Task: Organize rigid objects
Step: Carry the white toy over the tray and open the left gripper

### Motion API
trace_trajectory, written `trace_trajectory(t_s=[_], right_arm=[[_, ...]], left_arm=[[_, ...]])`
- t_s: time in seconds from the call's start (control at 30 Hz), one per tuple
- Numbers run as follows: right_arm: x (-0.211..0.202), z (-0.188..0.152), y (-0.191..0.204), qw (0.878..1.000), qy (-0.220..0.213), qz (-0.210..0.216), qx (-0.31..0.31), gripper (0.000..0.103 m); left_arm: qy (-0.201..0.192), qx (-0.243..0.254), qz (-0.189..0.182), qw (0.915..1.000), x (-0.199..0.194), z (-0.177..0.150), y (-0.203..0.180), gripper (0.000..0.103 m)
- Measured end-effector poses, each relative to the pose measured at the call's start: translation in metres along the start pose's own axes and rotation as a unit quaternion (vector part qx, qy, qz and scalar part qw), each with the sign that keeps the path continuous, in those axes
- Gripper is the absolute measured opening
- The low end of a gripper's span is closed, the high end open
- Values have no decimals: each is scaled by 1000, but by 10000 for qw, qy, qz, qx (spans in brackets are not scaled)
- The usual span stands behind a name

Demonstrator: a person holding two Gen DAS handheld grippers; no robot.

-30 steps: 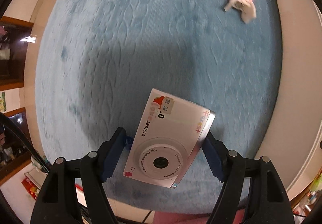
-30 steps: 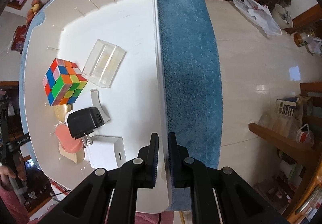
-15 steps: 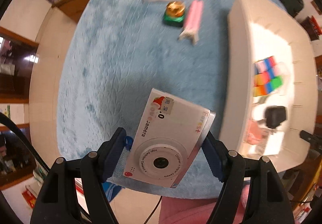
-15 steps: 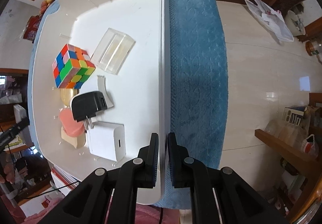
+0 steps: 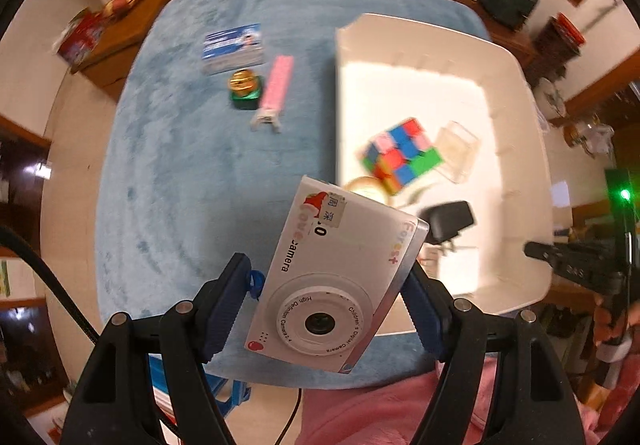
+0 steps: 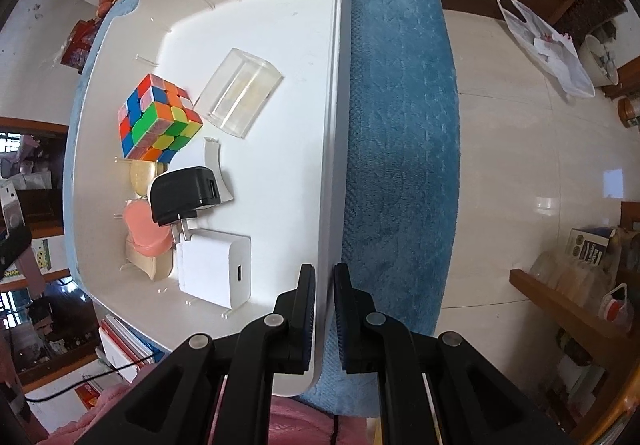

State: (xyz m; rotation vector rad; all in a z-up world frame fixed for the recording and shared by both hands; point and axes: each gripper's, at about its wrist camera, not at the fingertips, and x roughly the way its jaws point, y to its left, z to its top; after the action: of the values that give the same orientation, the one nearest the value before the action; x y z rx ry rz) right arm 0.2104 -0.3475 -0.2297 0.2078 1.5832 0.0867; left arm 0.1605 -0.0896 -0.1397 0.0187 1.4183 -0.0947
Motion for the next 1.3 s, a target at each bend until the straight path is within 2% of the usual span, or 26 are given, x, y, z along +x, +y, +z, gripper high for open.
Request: trace_trajectory(t_s=[0.27,0.63,0.77,1.03,1.3], right_arm=[[0,-2,-2,10000,-26,45,-17,10],[0,-3,1,10000,-37,18,-75,12],[0,-2,1,10000,-47,11,-56,12],[1,-1,0,10000,-44,11,31,12],[4,2,-2,9999,8,-28,156,13]], left_arm=[[-27,437,-207,9988,4,2,-43,77],[-548,1048,-748,9902,-10,7,-85,77],[-590,1248,-780,9874,-11,11,-97,78],[-1097,1399,-939,9796,-28,24,-102,80],[-1072,1211,-788,9837,-20,34,-78,81]])
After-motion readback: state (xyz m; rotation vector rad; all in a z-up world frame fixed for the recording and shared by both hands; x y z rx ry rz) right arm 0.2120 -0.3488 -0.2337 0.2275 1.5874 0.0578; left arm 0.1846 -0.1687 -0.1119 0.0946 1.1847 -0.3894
